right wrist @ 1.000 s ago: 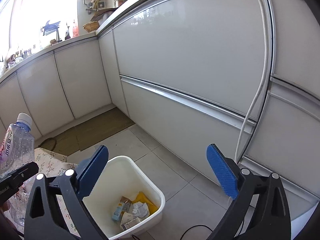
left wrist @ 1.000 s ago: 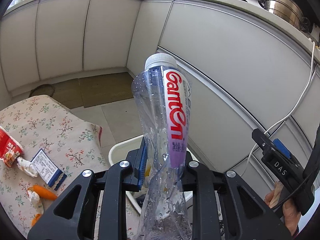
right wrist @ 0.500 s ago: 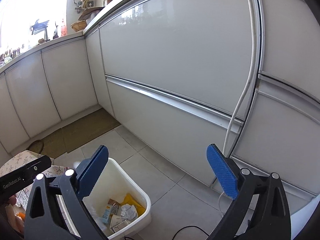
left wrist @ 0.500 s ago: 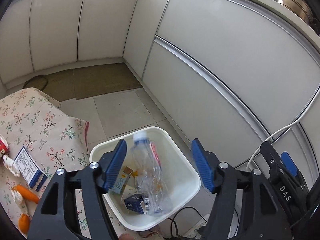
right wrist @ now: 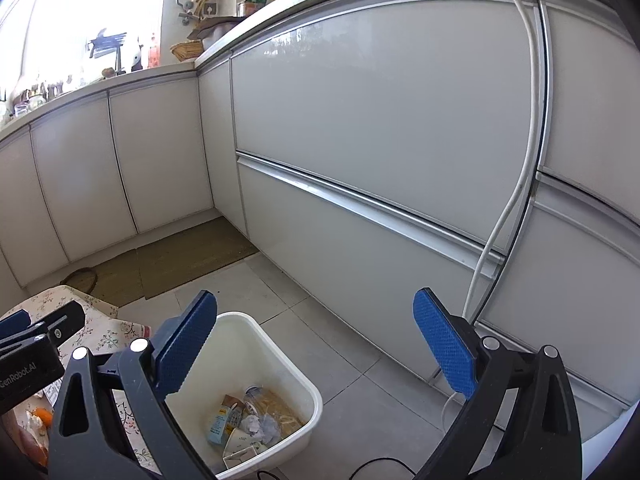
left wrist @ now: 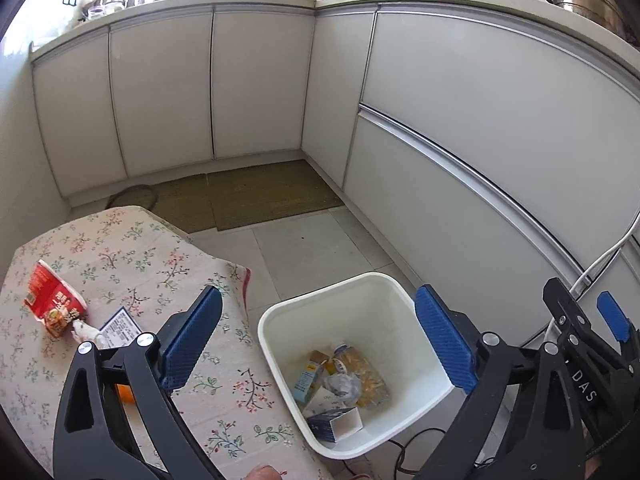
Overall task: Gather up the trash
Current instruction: 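Open both tools above the bin to drop the bottle and box, then move both tools back over the table toward the orange peels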
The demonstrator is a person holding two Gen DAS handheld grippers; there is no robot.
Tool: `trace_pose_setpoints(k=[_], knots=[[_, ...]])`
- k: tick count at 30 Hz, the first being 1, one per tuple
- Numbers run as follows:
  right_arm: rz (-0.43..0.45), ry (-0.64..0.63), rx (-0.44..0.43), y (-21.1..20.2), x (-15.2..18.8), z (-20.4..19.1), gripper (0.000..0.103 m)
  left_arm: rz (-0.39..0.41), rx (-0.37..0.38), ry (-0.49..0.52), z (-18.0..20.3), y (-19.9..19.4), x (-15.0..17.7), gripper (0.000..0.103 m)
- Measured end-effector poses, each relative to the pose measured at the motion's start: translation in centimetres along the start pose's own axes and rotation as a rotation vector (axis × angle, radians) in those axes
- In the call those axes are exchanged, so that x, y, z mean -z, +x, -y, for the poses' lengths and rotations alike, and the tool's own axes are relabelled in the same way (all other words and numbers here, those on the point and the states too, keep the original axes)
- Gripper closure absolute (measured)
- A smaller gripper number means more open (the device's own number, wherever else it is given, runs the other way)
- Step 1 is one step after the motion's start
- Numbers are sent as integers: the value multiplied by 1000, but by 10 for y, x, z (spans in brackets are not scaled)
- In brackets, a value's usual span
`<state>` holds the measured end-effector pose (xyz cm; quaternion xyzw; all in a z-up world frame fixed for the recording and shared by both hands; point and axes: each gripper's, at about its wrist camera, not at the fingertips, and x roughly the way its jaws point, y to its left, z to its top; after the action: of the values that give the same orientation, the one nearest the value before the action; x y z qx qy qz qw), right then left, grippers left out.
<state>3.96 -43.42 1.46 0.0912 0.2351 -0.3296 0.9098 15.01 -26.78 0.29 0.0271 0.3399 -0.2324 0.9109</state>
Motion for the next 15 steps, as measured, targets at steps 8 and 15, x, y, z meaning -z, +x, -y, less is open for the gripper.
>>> trace_pose_setpoints(k=[8, 15], knots=[[14, -60, -36, -9, 5, -23, 7, 5, -61, -15, -15, -11, 4, 7], [19, -120, -74, -16, 12, -46, 7, -8, -110, -31, -37, -16, 9, 7]])
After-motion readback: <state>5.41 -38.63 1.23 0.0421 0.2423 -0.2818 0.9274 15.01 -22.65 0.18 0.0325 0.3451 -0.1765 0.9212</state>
